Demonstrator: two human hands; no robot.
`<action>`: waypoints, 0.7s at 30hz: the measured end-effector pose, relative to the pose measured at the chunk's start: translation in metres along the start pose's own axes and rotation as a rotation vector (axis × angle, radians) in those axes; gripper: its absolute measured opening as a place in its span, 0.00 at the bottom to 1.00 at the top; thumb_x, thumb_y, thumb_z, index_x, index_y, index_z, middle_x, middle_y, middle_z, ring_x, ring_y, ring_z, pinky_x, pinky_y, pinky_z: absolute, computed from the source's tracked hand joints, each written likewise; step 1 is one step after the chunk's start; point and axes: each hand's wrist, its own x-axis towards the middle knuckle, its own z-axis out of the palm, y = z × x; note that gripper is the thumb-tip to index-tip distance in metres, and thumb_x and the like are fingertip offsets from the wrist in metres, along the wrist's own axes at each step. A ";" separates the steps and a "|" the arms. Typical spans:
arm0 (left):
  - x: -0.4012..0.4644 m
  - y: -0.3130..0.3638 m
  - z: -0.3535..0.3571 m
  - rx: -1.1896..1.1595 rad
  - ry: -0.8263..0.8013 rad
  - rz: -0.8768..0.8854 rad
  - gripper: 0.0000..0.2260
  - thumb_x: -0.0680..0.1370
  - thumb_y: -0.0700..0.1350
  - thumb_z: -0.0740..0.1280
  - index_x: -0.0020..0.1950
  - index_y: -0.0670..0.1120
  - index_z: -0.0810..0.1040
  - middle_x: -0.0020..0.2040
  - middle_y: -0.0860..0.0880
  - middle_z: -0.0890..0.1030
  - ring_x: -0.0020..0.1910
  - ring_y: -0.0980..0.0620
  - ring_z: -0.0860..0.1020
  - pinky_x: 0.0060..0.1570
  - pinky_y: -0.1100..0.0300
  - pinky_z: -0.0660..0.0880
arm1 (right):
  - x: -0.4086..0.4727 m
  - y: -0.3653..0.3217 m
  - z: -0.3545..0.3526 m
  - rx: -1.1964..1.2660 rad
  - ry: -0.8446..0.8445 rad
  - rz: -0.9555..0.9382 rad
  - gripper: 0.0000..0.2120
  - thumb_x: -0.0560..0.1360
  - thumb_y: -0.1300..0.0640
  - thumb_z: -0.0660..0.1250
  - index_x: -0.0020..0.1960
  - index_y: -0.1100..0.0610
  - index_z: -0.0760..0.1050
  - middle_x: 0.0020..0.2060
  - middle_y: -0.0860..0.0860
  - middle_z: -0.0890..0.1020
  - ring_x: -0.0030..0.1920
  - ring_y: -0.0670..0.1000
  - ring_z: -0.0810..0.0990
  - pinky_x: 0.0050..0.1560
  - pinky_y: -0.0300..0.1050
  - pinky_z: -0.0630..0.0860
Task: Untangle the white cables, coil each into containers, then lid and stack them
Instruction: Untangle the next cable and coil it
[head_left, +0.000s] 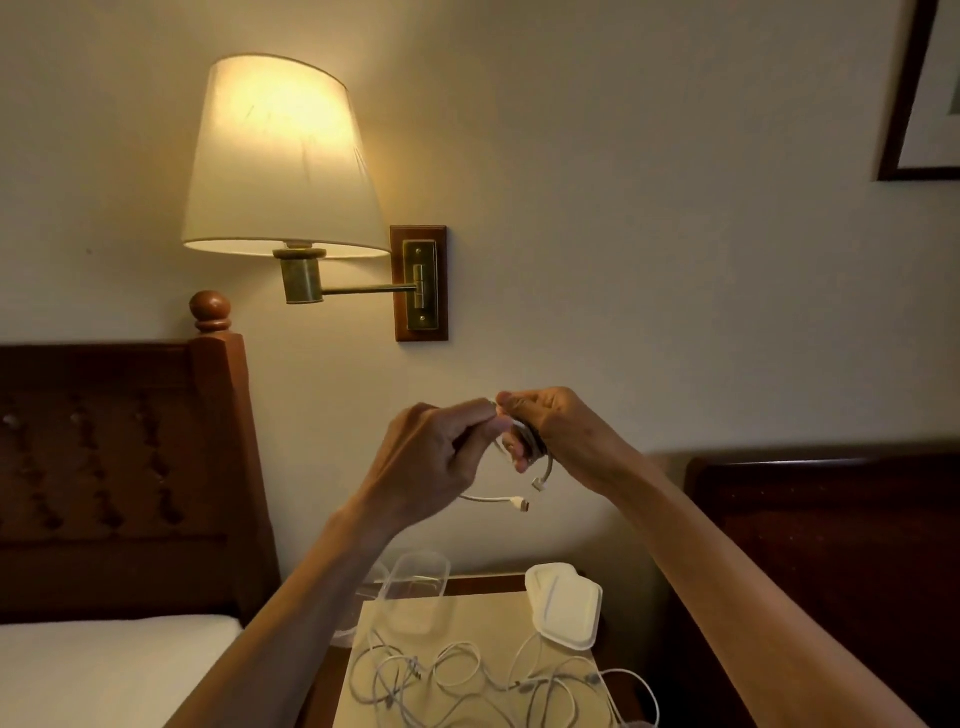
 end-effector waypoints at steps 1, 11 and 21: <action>0.001 -0.002 -0.001 0.011 0.032 -0.012 0.10 0.81 0.49 0.62 0.42 0.50 0.75 0.28 0.58 0.72 0.24 0.56 0.71 0.28 0.72 0.63 | -0.001 0.001 0.002 0.017 -0.011 0.001 0.20 0.83 0.51 0.54 0.41 0.60 0.76 0.27 0.50 0.77 0.28 0.48 0.76 0.36 0.39 0.75; -0.003 -0.015 0.016 -0.026 0.163 -0.163 0.12 0.81 0.52 0.61 0.42 0.49 0.76 0.30 0.62 0.73 0.28 0.59 0.74 0.29 0.73 0.65 | -0.008 0.007 0.013 0.171 0.028 0.106 0.20 0.85 0.51 0.50 0.44 0.59 0.75 0.25 0.48 0.68 0.26 0.46 0.66 0.32 0.39 0.67; -0.004 -0.009 0.019 -0.205 0.194 -0.338 0.10 0.81 0.46 0.61 0.42 0.47 0.76 0.32 0.57 0.75 0.32 0.58 0.73 0.31 0.71 0.67 | -0.002 -0.003 0.012 0.100 -0.001 0.175 0.21 0.85 0.51 0.48 0.43 0.59 0.73 0.24 0.46 0.66 0.25 0.44 0.64 0.31 0.37 0.67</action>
